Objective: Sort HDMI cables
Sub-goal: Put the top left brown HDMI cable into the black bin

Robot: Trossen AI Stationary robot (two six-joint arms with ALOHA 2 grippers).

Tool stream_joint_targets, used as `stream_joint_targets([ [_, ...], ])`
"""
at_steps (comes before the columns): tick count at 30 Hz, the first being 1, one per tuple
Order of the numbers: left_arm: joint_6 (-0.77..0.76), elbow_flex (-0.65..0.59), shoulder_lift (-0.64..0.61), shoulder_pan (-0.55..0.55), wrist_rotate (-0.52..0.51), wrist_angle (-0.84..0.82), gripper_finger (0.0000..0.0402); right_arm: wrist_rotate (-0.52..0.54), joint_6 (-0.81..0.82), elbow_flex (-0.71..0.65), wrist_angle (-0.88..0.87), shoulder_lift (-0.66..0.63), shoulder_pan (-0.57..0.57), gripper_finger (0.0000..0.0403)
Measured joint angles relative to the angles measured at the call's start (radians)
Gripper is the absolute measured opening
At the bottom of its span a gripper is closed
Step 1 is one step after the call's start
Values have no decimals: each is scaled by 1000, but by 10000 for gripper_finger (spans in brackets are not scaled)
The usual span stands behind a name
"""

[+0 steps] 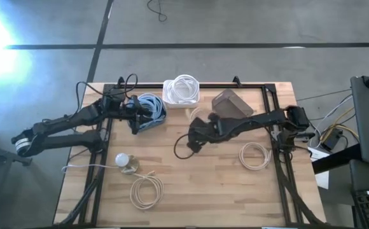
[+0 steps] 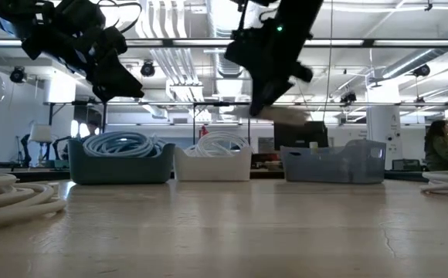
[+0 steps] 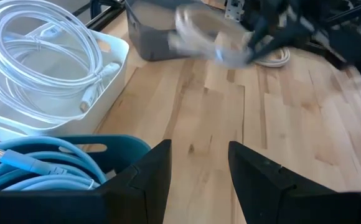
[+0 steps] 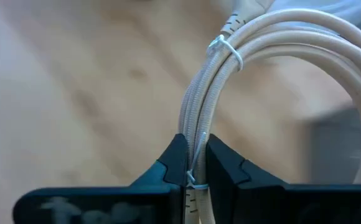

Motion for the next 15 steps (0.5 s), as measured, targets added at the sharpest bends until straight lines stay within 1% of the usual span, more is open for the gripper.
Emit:
stream_joint_targets([
  [2,-2,-1,0,0,0,0,163,92,7,46,-133,0,-10,28],
  [4,-10,-6,0,0,0,1,163,175,58,79,-263,0,-31,28],
  [6,-18,-14,0,0,-1,0,163,226,124,91,-367,-2,-58,28],
  [8,-27,-22,0,0,0,2,163,253,180,86,-446,-2,-87,29],
  [10,-36,-30,0,0,-1,4,163,258,207,63,-483,-2,-120,29],
  [15,-46,-30,0,0,-1,7,163,265,207,-33,-470,-2,-204,29],
])
